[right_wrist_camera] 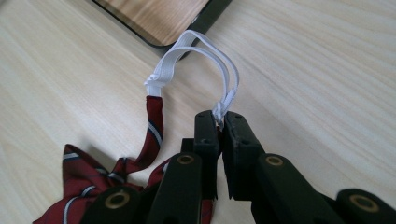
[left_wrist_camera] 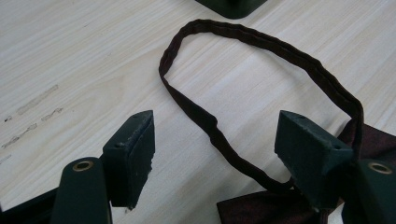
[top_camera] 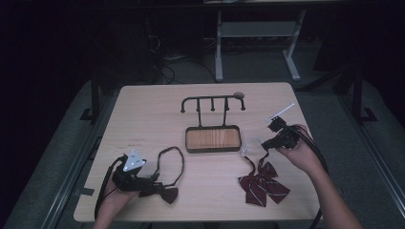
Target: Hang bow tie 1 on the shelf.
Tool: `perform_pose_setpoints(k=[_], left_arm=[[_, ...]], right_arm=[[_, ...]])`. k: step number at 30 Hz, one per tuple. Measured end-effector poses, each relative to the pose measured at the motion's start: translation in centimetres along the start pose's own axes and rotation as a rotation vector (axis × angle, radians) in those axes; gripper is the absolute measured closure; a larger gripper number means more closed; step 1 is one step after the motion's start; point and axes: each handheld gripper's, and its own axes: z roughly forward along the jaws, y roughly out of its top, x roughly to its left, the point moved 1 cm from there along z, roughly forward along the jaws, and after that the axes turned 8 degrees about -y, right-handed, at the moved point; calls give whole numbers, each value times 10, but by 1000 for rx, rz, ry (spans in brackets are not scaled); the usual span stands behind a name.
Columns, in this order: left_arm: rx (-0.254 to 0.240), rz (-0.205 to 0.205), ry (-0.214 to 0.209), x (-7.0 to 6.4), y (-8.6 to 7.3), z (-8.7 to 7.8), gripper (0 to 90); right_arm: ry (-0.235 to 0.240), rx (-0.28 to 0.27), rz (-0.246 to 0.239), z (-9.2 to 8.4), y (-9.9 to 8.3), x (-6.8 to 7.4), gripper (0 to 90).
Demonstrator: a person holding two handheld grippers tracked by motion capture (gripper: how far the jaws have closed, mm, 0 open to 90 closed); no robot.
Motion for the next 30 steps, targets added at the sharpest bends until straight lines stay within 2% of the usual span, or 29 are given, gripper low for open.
perform_pose_setpoints(k=[8, 30], left_arm=[[-1, -4, 0, 0, 0, 1, 293], [-1, -2, -1, 1, -1, 0, 292]], right_arm=[[40, -18, -9, -13, 0, 3, 841], [41, -77, -69, -48, 6, 16, 841]])
